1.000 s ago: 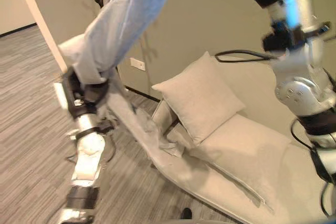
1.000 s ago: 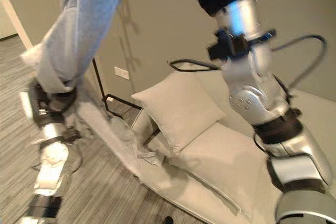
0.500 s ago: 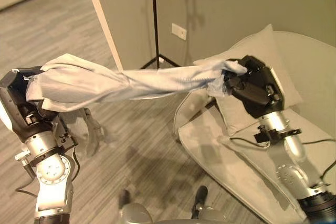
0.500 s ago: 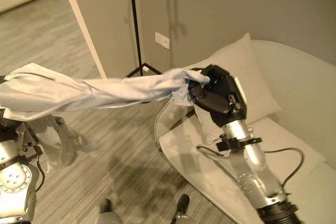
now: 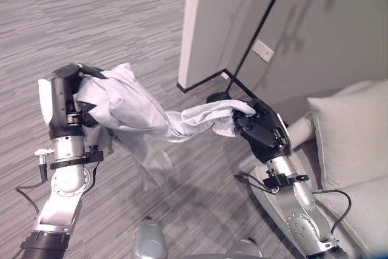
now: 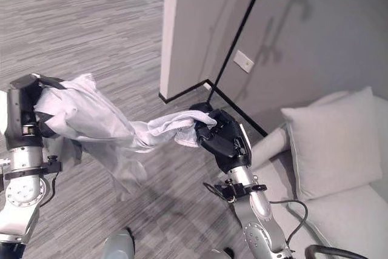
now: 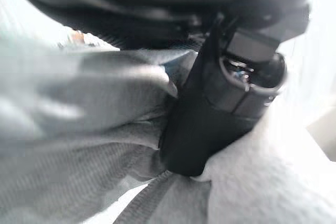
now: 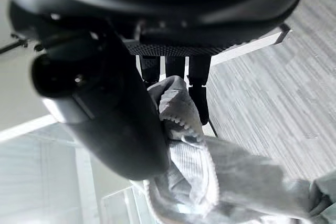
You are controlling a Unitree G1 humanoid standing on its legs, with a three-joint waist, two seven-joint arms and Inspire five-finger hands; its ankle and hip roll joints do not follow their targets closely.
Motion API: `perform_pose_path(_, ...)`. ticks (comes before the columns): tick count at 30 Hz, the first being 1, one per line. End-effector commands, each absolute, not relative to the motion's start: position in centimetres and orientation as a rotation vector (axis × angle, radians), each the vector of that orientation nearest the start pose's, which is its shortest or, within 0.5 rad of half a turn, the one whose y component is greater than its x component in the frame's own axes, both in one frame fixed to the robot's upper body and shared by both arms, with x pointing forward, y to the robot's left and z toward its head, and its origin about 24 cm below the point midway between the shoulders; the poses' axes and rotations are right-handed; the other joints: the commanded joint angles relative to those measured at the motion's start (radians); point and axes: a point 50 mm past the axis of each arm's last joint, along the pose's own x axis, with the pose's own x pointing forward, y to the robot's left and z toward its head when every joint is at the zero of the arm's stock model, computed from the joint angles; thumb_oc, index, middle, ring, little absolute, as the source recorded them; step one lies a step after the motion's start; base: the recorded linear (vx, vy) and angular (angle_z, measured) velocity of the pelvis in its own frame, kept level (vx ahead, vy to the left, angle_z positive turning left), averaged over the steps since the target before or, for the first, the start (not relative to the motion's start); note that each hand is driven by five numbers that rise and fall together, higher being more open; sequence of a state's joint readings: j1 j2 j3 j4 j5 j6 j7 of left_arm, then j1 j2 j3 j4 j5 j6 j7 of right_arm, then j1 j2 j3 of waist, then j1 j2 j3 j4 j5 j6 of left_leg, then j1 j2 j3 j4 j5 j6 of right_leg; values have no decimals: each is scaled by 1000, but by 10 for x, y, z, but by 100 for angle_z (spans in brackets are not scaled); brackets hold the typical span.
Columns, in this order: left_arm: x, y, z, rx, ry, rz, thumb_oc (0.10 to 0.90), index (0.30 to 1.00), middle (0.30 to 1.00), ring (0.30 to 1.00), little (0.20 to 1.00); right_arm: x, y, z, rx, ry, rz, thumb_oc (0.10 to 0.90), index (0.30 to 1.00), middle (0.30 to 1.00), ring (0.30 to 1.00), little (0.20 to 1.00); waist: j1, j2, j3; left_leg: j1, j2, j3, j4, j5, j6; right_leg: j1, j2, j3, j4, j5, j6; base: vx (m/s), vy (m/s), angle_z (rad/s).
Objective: Hang the clothes on the sofa on the clothes rack.
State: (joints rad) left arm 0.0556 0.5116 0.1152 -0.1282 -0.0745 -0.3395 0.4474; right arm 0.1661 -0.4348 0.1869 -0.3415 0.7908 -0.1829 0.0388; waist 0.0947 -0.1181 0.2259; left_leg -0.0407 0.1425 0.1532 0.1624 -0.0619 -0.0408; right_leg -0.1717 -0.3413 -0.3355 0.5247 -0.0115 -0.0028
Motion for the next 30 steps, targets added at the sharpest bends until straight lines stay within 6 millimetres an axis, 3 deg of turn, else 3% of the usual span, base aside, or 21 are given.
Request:
perform_pose_path(1, 216, 240, 174, 329, -784, 331, 400, 300, 300, 300, 300, 220, -200, 143, 333, -486, 238, 400, 300, 300, 300, 300, -50, 36, -88, 66, -83, -21, -235, 67, 24, 29, 112, -41, -171, 28, 113, 115, 170, 6)
perform_pose_path(3, 219, 239, 174, 309, -786, 345, 400, 300, 300, 300, 300, 220, -204, 140, 350, -481, 214, 400, 300, 300, 300, 300, -69, 25, -67, 90, -97, -36, -238, 56, 20, -26, 189, -15, -217, 26, 112, 137, 95, 2)
perform_pose_path(5, 223, 233, 170, 252, -778, 328, 400, 300, 300, 300, 300, 218, -212, 139, 367, -494, 159, 400, 300, 300, 300, 300, -111, 7, -41, 142, -132, -68, -237, 8, 22, -100, 264, 35, -345, 85, 128, 331, 61, 24)
perform_pose_path(7, 224, 229, 166, 266, -752, 296, 400, 300, 300, 300, 300, 216, -214, 139, 373, -505, 139, 400, 300, 300, 300, 300, -132, -1, -41, 173, -152, -94, -229, -23, 24, -124, 253, 22, -422, 138, 145, 400, 13, 59)
perform_pose_path(9, 225, 227, 164, 274, -744, 275, 400, 300, 300, 300, 300, 216, -214, 138, 369, -507, 133, 400, 300, 300, 300, 300, -144, 4, -39, 195, -149, -104, -219, -46, 23, -120, 242, 1, -438, 147, 151, 296, 9, 63)
perform_pose_path(10, 224, 225, 160, 285, -720, 250, 400, 300, 300, 300, 300, 213, -217, 137, 363, -510, 112, 400, 300, 300, 300, 300, -151, 1, -57, 227, -164, -107, -204, -82, 28, -70, 241, -6, -461, 137, 133, 388, 26, 44)
perform_pose_path(11, 224, 225, 155, 273, -700, 247, 400, 300, 300, 300, 300, 214, -216, 135, 367, -501, 110, 400, 300, 300, 300, 300, -161, 16, -74, 263, -157, -103, -192, -118, 32, -68, 259, 4, -427, 118, 118, 518, 27, 30)
perform_pose_path(14, 224, 223, 146, 237, -655, 238, 400, 300, 300, 300, 300, 212, -219, 131, 371, -490, 82, 400, 300, 300, 300, 300, -180, 29, -117, 297, -151, -97, -175, -149, 23, -28, 271, 2, -425, 96, 100, 390, -1, 6)
perform_pose_path(15, 226, 223, 142, 236, -637, 236, 400, 300, 300, 300, 300, 211, -221, 131, 361, -487, 70, 400, 300, 300, 300, 300, -186, 47, -132, 305, -135, -84, -144, -151, 5, 5, 289, 2, -437, 82, 93, 285, -25, 11)
perform_pose_path(18, 233, 225, 150, 299, -671, 228, 400, 300, 300, 300, 300, 211, -229, 134, 260, -490, 42, 400, 300, 300, 300, 300, -207, 70, -149, 251, -89, -43, 46, -42, -69, 75, 311, 14, -506, 87, 84, 338, -52, -9)
perform_pose_path(19, 235, 229, 162, 371, -727, 244, 400, 300, 300, 300, 300, 212, -235, 139, 227, -506, 32, 400, 300, 300, 300, 300, -209, 58, -142, 168, -60, -9, 233, 55, -109, 122, 311, 30, -540, 75, 60, 193, -67, -11)
perform_pose_path(22, 236, 233, 174, 444, -782, 271, 400, 300, 300, 300, 300, 213, -241, 141, 182, -512, -5, 400, 300, 300, 300, 300, -208, 37, -141, 100, -33, 17, 369, 96, -105, 158, 307, 45, -562, 59, 38, 214, -60, -28)
perform_pose_path(23, 238, 235, 179, 476, -805, 296, 400, 300, 300, 300, 300, 213, -244, 143, 134, -512, -23, 400, 300, 300, 300, 300, -199, 15, -129, 33, 2, 52, 424, 72, -75, 197, 290, 73, -574, 51, 33, 201, -15, -58)
perform_pose_path(24, 238, 234, 179, 477, -807, 297, 400, 300, 300, 300, 300, 213, -244, 143, 134, -512, -24, 400, 300, 300, 300, 300, -194, 17, -126, 31, 6, 56, 434, 65, -73, 198, 293, 78, -575, 52, 34, 189, 33, -56)
perform_pose_path(26, 237, 237, 185, 495, -835, 321, 400, 300, 300, 300, 300, 215, -249, 150, 62, -533, -58, 400, 300, 300, 300, 300, -170, 14, -117, -17, -1, 45, 369, 3, -42, 230, 290, 125, -594, 49, 45, 178, 105, -42)
perform_pose_path(28, 233, 241, 192, 535, -867, 344, 400, 300, 300, 300, 300, 219, -258, 158, -82, -551, -134, 400, 300, 300, 300, 300, -143, 22, -122, -40, -59, -15, 243, -41, -23, 250, 287, 170, -605, 39, 59, 276, 182, -61)
perform_pose_path(29, 234, 245, 201, 586, -904, 383, 400, 300, 300, 300, 300, 229, -264, 167, -220, -580, -227, 400, 300, 300, 300, 300, -116, 43, -131, -61, -114, -111, 54, -6, -24, 274, 300, 210, -610, 22, 65, 355, 210, -69)
perform_pose_path(30, 235, 246, 204, 608, -917, 398, 400, 300, 300, 300, 300, 233, -264, 176, -292, -616, -264, 400, 300, 300, 300, 300, -104, 52, -132, -71, -141, -152, -19, 38, -26, 290, 310, 227, -611, 14, 63, 416, 193, -98)
